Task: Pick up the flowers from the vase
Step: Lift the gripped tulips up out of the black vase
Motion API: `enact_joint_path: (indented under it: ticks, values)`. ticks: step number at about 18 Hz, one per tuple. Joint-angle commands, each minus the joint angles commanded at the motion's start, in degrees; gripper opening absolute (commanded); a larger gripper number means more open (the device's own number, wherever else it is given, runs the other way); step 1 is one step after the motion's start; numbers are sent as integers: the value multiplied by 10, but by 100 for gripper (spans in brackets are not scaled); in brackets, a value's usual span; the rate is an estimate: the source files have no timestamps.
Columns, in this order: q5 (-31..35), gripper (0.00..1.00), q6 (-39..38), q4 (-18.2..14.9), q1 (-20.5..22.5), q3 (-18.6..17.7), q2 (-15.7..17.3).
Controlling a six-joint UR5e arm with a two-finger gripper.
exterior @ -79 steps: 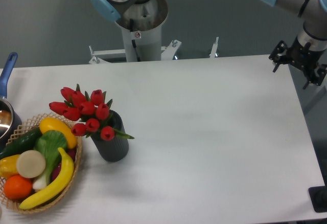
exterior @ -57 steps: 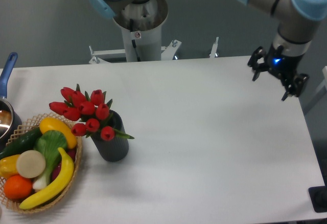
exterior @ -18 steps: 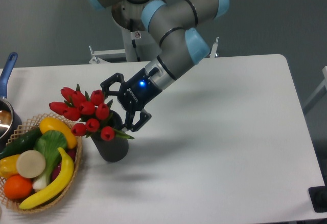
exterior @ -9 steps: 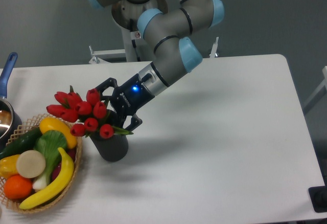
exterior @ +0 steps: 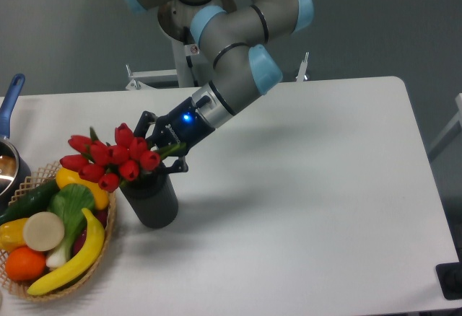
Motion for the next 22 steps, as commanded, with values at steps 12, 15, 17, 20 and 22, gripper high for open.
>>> enact_joint_path:
  ticks: [12, 15, 17, 20, 22]
  values:
    - [-46, 3, -120, 0, 15, 32, 47]
    - [-68, 3, -174, -1, 24, 59, 48]
    - [-83, 3, -205, -1, 28, 75, 48]
    - [-89, 4, -257, -1, 33, 99, 48]
    - [-97, 4, -272, -1, 38, 107, 48]
